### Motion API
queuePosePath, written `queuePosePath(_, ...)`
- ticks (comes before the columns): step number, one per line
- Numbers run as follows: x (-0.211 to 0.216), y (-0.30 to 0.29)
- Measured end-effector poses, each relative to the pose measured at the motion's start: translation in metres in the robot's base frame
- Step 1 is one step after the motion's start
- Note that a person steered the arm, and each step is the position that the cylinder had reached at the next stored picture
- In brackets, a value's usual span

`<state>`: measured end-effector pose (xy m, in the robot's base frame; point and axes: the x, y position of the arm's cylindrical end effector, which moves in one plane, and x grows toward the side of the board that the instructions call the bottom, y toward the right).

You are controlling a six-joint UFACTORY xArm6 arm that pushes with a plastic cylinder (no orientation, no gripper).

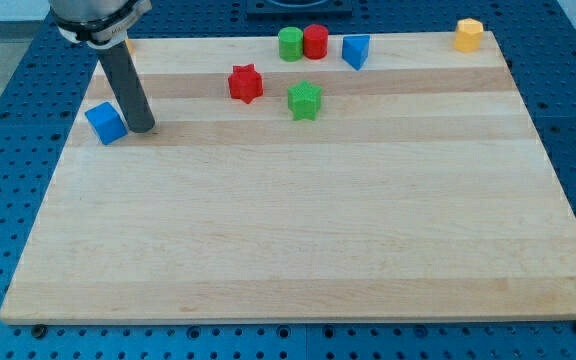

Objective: Nudge blue cube a bit left

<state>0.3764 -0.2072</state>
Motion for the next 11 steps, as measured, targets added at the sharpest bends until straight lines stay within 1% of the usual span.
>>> queuePosePath(1,0.003,-0.004)
queuePosePath(2,-0.036,-0.007)
queuePosePath(3,-0.056,-0.008)
queuePosePath(4,-0.053,-0.014)
queuePosePath(5,-0.054,-0.008)
queuePosePath(7,-0.034,-0.003)
queuePosePath(8,-0.034,-0.015)
queuePosePath(11,-0.029,-0.014)
